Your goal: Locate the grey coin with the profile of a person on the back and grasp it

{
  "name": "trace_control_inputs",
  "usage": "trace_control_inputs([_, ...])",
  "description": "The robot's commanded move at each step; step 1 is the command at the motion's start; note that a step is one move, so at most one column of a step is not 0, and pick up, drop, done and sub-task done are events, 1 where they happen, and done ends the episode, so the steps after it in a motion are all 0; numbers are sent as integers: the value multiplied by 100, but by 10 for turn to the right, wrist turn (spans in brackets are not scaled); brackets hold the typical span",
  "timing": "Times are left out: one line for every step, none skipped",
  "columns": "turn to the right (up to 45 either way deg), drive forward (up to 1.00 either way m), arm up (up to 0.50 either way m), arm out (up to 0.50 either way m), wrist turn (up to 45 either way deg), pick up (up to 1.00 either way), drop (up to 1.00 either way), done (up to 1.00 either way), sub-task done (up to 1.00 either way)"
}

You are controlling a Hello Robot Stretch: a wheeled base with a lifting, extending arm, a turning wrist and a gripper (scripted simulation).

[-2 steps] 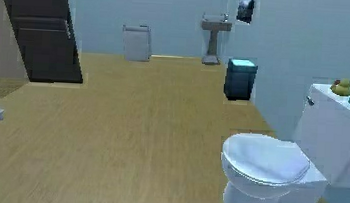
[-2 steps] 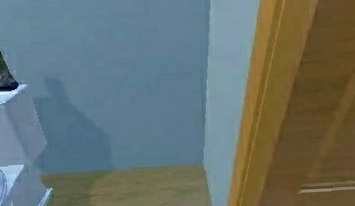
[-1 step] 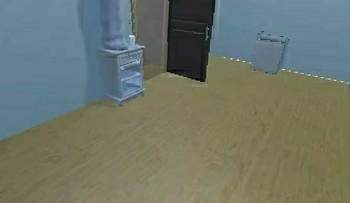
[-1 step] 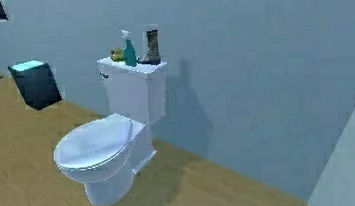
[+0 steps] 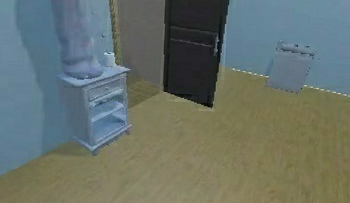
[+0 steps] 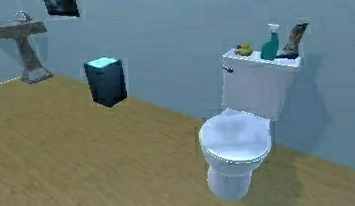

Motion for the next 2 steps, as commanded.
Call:
trace_control_inputs([0, 100, 0, 0, 0, 0, 0, 0, 0])
trace_control_inputs([-30, 0, 0, 0, 0, 0, 0, 0, 0])
